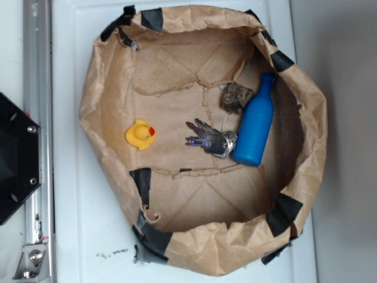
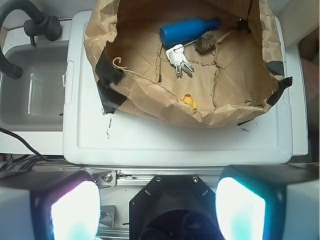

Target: Grab the silver keys.

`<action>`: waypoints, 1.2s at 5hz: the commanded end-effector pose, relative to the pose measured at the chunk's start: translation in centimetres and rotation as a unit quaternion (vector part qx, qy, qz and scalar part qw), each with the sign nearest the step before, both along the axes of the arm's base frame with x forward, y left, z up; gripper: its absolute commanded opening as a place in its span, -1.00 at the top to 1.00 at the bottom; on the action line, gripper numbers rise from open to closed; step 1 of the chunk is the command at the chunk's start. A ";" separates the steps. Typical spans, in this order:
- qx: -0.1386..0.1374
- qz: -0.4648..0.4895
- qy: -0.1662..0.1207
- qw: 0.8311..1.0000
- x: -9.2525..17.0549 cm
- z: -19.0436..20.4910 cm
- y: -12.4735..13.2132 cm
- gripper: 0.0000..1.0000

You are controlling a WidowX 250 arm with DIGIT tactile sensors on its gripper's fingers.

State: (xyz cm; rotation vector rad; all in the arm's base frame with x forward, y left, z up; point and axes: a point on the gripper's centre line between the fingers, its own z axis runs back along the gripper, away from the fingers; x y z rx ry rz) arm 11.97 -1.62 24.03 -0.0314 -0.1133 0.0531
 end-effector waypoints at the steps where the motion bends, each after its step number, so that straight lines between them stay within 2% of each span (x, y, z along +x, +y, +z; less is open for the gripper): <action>1: -0.002 0.119 -0.052 0.991 7.3 -3.5 0.0 -1.00; 2: -0.058 0.154 -0.047 0.985 10.3 -4.6 1.3 -1.00; 3: -0.146 0.198 -0.041 0.968 11.9 -6.0 3.5 -1.00; 4: -0.143 0.200 -0.051 0.968 13.0 -7.6 4.3 -1.00; 5: -0.129 0.214 -0.075 0.965 14.0 -8.6 4.8 -1.00; 6: -0.085 0.229 -0.106 0.964 14.6 -10.1 5.1 -1.00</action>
